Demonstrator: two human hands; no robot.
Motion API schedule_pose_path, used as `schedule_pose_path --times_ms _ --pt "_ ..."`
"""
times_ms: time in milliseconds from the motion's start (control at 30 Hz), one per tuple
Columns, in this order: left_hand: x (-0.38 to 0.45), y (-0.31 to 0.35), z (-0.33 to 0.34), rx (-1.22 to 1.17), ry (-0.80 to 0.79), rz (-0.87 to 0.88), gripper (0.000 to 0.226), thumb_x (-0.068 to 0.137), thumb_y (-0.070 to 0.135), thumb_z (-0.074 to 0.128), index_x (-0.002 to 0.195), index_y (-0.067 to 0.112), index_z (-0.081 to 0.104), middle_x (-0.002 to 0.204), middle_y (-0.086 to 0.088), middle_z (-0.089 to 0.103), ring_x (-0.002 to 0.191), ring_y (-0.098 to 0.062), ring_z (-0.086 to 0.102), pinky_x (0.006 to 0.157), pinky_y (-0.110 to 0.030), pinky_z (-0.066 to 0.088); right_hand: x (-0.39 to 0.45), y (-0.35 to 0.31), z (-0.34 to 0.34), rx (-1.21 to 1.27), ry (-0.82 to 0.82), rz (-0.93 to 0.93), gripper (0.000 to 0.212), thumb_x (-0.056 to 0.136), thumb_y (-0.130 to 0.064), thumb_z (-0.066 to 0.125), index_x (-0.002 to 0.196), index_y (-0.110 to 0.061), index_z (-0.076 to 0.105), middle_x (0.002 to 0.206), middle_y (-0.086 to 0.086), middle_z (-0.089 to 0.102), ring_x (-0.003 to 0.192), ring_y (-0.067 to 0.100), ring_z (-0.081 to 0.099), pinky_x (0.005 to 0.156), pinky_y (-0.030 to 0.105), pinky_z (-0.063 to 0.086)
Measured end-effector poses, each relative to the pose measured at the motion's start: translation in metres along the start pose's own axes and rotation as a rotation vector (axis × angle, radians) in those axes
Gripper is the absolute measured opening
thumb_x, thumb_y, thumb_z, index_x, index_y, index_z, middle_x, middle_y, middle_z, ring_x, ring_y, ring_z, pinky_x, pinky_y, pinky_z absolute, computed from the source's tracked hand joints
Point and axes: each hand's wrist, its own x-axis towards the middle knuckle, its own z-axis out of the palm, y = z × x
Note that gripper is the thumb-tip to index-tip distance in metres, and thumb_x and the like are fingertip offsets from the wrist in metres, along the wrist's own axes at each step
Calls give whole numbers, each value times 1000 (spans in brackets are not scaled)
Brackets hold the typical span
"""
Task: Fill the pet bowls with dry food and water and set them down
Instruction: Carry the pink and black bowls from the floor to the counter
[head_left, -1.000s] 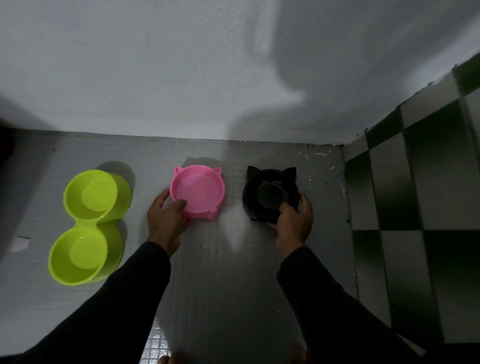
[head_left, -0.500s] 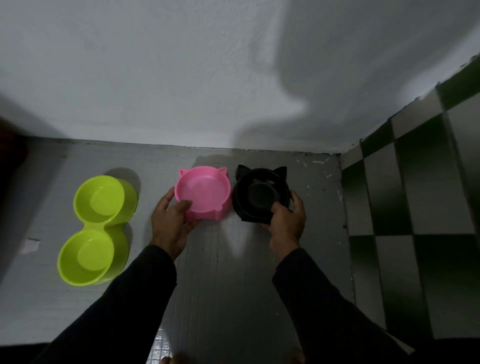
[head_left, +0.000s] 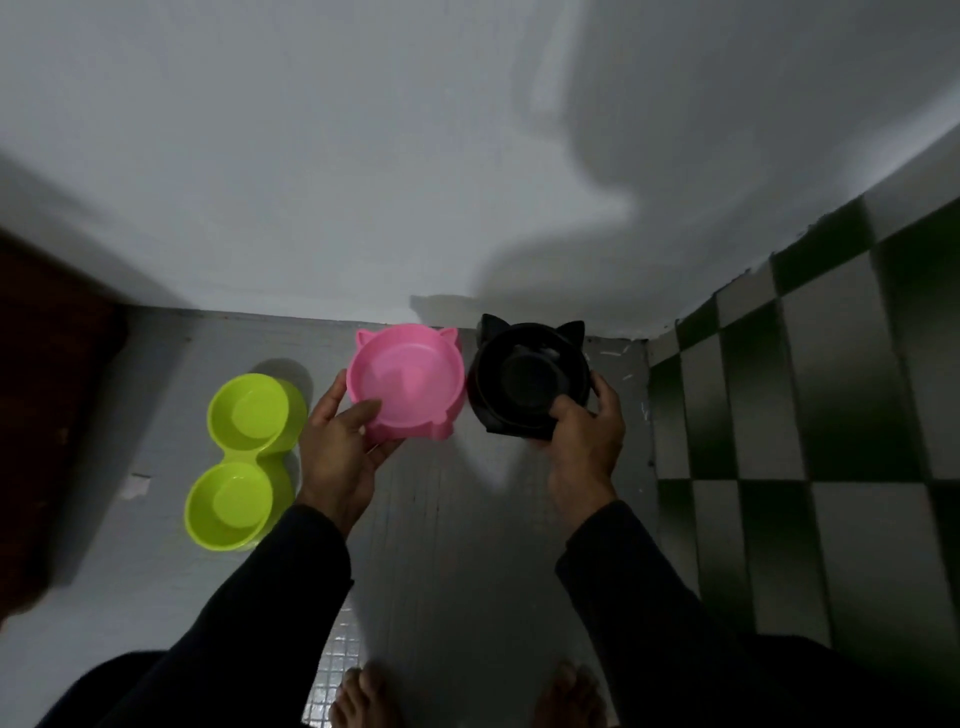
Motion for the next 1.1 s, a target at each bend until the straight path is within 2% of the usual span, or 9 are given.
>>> schedule_pose_path --times_ms 167,300,367,633,833,1000,1100 --pt "-65 49 22 -14 -4 26 64 91 -5 58 145 28 56 130 -8 65 102 -36 70 78 -44 63 -52 -60 -9 54 -4 -5 74 88 8 59 148 -34 46 139 5 54 114 27 61 78 49 63" --pt "-119 92 38 12 -3 46 60 91 -3 59 142 29 60 131 -8 65 114 -42 67 93 -56 58 -97 -112 -18 52 -29 -20 73 88 8 59 145 -36 48 132 0 54 107 21 62 77 50 63" --pt "-147 114 47 19 -13 56 59 91 -4 59 141 28 61 133 -9 64 115 -43 67 95 -61 56 -122 -138 -23 53 -32 -27 73 87 8 59 144 -36 49 130 -1 54 108 22 62 75 48 64" --pt "-256 197 79 19 -23 102 60 94 -1 58 145 31 57 135 -4 61 102 -34 75 86 -57 61 -225 -241 -48 126 -61 -33 73 84 13 58 143 -29 50 126 1 58 109 23 62 75 44 64" --pt "-335 256 100 -12 -53 106 62 96 1 59 147 36 53 135 -5 60 109 -38 72 83 -53 61 -301 -314 -65 145 -70 -57 71 83 14 58 137 -31 50 129 6 58 109 25 63 69 36 63" --pt "-394 310 119 -25 -64 131 60 94 3 65 145 34 56 140 -7 59 102 -36 74 78 -49 62 -358 -372 -78 200 -97 -78 68 82 13 61 132 -34 54 132 8 57 110 29 64 72 42 63" --pt "-428 342 132 -25 -78 162 58 93 5 66 144 31 58 139 -7 58 107 -38 71 73 -44 63 -390 -405 -83 238 -125 -102 68 81 11 64 133 -33 54 132 8 58 110 31 65 74 45 63"
